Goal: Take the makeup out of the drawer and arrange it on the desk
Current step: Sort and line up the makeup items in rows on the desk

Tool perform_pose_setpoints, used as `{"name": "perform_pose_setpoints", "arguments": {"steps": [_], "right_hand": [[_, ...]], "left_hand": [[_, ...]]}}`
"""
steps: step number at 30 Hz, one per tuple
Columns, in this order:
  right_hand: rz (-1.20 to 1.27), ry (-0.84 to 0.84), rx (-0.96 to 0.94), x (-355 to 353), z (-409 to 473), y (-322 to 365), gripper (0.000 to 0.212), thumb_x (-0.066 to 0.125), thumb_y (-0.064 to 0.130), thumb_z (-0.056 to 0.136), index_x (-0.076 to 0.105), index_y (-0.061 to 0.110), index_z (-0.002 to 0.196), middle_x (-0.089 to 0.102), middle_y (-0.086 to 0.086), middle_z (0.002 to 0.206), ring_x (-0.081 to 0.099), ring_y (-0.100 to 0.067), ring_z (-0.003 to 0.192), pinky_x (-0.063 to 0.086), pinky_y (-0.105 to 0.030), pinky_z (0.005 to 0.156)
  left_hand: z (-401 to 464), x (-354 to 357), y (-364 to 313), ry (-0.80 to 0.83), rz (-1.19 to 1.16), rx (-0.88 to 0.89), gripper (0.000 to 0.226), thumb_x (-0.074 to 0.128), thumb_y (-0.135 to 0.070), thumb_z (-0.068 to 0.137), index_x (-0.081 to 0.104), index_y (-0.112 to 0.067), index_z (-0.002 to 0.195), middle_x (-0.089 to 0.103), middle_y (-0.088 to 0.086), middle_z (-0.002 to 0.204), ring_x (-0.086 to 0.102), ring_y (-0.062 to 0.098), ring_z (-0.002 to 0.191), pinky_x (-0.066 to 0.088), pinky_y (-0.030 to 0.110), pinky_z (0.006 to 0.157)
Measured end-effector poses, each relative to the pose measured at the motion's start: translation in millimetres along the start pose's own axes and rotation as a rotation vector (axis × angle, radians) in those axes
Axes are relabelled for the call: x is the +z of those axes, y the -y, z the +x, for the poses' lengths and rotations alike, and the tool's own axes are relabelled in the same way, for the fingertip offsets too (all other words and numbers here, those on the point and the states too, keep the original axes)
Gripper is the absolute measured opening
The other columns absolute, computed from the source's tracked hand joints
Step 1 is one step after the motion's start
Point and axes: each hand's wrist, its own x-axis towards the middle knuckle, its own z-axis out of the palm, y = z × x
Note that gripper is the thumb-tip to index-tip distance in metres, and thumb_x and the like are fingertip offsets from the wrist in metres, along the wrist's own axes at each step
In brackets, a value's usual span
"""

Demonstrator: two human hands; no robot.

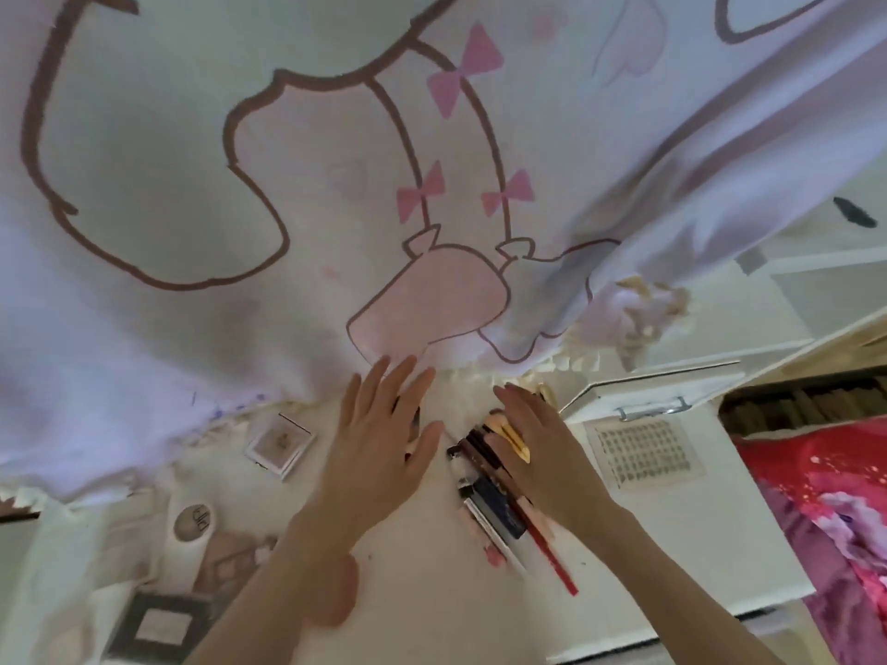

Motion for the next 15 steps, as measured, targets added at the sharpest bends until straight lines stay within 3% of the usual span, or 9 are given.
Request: {"name": "perform_pose_setpoints", "arguments": {"steps": [2,7,15], "right_hand": [[-0.004,0.029,-0.044,-9,8,-13,0.052,0.048,0.036,0.094,0.035,0.020,0.142,0.034,0.000,0.148,0.030,-0.016,0.136,0.023,-0.030,0.113],[-0.015,0.055,-0.118,-15,18,-30,0.050,0.047,0.034,0.095,0.036,0.018,0.142,0.036,-0.001,0.147,0.031,-0.015,0.136,0.023,-0.025,0.110],[-0.025,0.022,-0.190,6,-7,-92,0.048,0.047,0.033,0.095,0.035,0.026,0.142,0.037,0.012,0.143,0.033,-0.007,0.133,0.025,-0.020,0.107]], "left_hand": [[12,5,-13,-0.014,0.001,-0.032,0.061,0.017,-0.051,0.092,0.032,-0.020,0.143,0.026,0.001,0.152,0.011,0.022,0.144,0.008,0.042,0.117],[28,17,-33,-0.066,0.024,-0.041,0.059,0.023,-0.047,0.092,0.036,-0.017,0.141,0.031,0.005,0.150,0.016,0.026,0.143,0.014,0.048,0.116],[23,82,-61,-0.128,0.026,0.118,0.053,0.030,-0.043,0.094,0.038,-0.017,0.139,0.036,0.008,0.147,0.022,0.027,0.141,0.021,0.048,0.113]]}}
